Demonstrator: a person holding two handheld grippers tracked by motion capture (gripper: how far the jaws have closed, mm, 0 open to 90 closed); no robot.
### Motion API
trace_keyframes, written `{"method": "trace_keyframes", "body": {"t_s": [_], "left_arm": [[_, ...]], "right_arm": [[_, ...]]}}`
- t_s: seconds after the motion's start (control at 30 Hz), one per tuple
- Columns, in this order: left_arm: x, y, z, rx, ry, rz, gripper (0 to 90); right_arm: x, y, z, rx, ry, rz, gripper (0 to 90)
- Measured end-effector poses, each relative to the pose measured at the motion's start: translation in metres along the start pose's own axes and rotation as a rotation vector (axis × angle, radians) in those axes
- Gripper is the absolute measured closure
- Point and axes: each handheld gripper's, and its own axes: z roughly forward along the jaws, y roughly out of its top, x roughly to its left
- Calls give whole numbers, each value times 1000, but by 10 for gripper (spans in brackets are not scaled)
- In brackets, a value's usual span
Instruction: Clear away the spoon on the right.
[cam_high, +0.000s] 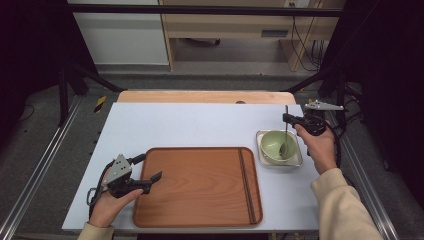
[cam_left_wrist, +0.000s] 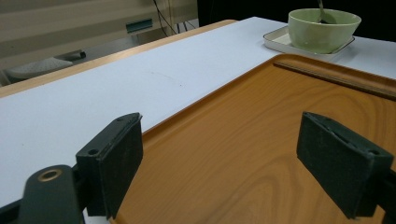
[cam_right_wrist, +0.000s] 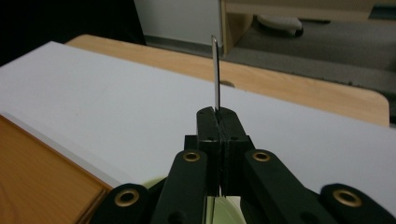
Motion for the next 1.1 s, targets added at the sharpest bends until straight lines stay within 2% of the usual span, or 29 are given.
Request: {"method": "trace_keyframes", "body": {"t_s": [0.17,0.3,0.43,0.7,0.9,1.1], "left_arm": [[1,-1,0,-2,6,-1,143],[1,-1,0,3,11,5,143],[1,-1,0,-2,13,9,142],[2,-1,-1,-14,15,5,141],[3,-1,-3,-16,17,-2,142],[5,-3,-4,-11,23,-12,141]], "right_arm": [[13,15,-21,-116,10,-35,897],[26,27,-38,-168,32,-55,896],[47,35,-51,-198,65,-80,896],[92,37,-60,-197,160,-129,897],[120,28,-54,-168,226,-132,897],[146,15,-44,-122,280,-157,897]]}}
